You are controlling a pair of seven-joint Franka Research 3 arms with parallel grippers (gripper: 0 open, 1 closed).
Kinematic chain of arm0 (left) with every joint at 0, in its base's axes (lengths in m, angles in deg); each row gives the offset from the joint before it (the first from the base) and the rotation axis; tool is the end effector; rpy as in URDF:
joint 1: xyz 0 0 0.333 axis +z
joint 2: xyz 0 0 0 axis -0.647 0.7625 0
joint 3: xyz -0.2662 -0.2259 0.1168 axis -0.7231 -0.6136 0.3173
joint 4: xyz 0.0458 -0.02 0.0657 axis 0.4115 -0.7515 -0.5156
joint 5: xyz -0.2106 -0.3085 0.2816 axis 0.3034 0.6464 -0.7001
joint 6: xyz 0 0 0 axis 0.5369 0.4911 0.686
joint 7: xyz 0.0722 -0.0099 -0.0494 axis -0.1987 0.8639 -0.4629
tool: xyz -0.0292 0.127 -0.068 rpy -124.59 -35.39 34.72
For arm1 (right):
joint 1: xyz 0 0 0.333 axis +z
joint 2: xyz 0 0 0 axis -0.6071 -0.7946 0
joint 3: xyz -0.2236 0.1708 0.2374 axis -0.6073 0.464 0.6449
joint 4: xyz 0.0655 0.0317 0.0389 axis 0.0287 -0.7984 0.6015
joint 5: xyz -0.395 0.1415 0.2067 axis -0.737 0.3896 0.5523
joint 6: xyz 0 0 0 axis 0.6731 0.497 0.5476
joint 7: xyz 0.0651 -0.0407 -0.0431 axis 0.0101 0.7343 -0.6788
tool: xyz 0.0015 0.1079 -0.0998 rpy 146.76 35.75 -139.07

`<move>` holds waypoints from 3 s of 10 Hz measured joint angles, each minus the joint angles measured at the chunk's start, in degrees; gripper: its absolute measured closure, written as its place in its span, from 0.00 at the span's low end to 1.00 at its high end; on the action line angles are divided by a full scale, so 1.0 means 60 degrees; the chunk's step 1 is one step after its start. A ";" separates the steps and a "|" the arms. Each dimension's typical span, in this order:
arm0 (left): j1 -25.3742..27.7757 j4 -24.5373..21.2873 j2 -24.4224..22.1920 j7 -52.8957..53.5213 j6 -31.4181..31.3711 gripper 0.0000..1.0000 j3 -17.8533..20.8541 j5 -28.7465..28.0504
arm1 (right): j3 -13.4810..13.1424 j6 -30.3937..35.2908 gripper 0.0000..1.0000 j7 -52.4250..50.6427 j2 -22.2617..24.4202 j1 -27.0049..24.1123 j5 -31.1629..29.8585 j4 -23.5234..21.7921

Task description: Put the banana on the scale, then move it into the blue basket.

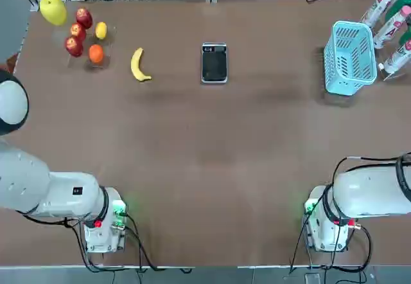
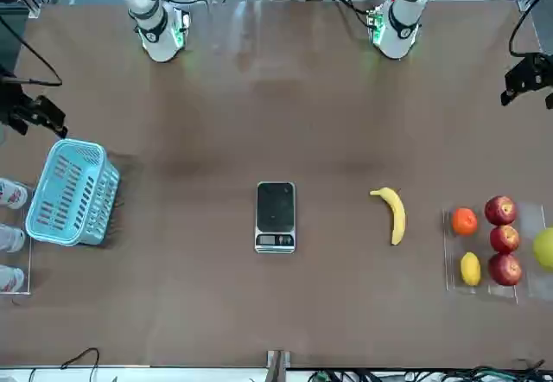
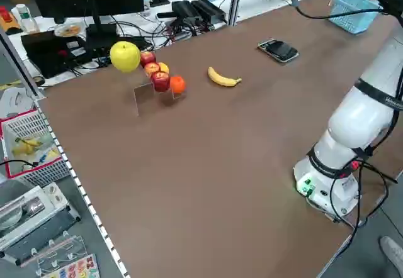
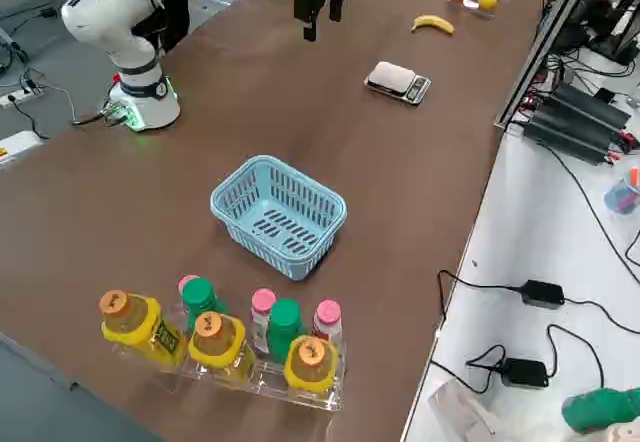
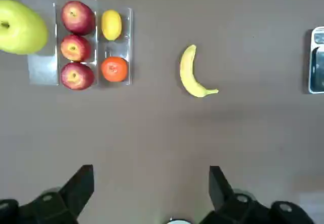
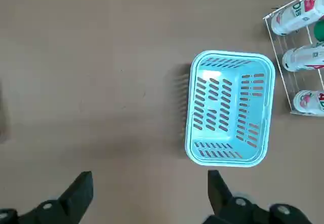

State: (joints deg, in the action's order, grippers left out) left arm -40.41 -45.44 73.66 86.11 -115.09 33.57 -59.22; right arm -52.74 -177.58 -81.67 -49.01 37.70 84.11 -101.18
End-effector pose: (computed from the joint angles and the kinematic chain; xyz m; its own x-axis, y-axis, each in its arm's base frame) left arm 0.6247 0.0039 0.7066 0.9952 -0.0974 -0.0033 -0.0973 -0.9952 0.0112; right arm 0.6331 -0.0135 0.6404 0.9959 -0.0729 0.0531 -0.0756 -0.9958 0.0510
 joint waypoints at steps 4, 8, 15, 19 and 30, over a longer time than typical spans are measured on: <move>0.0048 -0.0074 0.0054 0.0047 -0.0011 0.00 0.0044 0.0023 | 0.0000 -0.0139 0.00 0.0000 0.0000 0.0002 0.0050 0.0000; 0.0465 -0.0325 0.1120 -0.0227 -0.0393 0.00 0.0079 0.0022 | -0.0033 -0.0154 0.00 0.0001 0.0000 0.0000 0.0347 -0.0050; 0.0489 -0.4418 0.1644 -0.1675 -0.5236 0.01 0.0045 0.0022 | -0.0082 -0.0197 0.00 0.0001 0.0000 -0.0006 0.0408 -0.0087; 0.0014 -0.5756 0.2050 -0.2615 -0.7045 0.04 -0.0279 0.0022 | -0.0084 -0.0252 0.00 0.0001 0.0000 -0.0008 0.0452 -0.0104; -0.0951 -0.5778 0.4865 -0.4202 -1.0306 0.39 -0.0377 0.0022 | -0.0271 -0.0297 0.00 0.0018 0.0012 -0.0003 0.0462 -0.0070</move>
State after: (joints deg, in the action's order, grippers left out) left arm -46.12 -80.10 102.86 60.90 -176.93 31.31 -59.08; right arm -54.36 -179.36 -81.56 -48.94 37.68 86.88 -101.60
